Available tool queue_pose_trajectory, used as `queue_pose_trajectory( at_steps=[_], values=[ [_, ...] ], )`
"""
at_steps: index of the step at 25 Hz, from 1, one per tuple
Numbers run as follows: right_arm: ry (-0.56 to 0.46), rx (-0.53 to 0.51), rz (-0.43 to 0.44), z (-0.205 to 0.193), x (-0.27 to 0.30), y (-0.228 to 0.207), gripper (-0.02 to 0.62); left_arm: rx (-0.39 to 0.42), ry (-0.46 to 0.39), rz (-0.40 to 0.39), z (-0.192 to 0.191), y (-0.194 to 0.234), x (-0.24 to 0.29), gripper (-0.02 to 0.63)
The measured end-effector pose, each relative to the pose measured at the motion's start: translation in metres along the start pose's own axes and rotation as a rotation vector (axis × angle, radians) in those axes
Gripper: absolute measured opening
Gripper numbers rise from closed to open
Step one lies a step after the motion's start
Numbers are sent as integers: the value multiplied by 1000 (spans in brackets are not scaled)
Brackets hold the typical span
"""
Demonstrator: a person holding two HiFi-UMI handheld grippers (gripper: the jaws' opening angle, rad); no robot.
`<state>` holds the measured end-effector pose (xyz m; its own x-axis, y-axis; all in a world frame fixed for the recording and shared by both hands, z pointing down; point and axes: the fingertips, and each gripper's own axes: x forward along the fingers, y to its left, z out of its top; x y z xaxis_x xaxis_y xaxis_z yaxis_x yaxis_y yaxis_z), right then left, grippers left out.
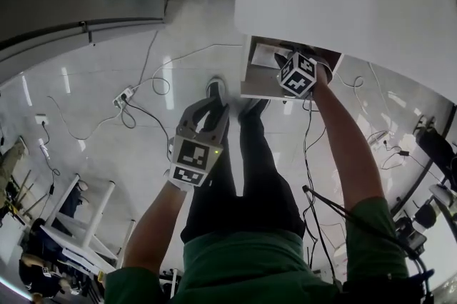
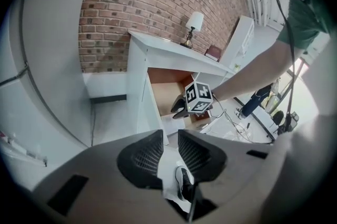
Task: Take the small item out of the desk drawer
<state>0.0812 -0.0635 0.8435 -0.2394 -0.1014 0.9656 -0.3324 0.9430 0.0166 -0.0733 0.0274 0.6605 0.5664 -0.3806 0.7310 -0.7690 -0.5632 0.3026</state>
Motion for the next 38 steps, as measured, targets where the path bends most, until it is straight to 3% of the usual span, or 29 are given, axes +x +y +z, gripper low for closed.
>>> queue_pose_trajectory(
  at_steps=[8, 11, 20, 29, 38],
  values=[
    [60, -206, 64, -1, 15, 8, 123, -17, 22, -4, -5, 2, 7, 80],
    [89, -231, 90, -1, 18, 10, 120, -24, 34, 2, -8, 6, 7, 80],
    [57, -150, 76, 3, 16, 9, 81, -26, 37, 5, -4, 9, 7, 80],
    [-3, -145, 6, 8, 0, 14, 49, -17, 32, -2, 7, 4, 8, 80],
    [-80, -41, -85, 14, -31, 3, 35, -3, 22, -10, 19, -6, 9, 80]
  ],
)
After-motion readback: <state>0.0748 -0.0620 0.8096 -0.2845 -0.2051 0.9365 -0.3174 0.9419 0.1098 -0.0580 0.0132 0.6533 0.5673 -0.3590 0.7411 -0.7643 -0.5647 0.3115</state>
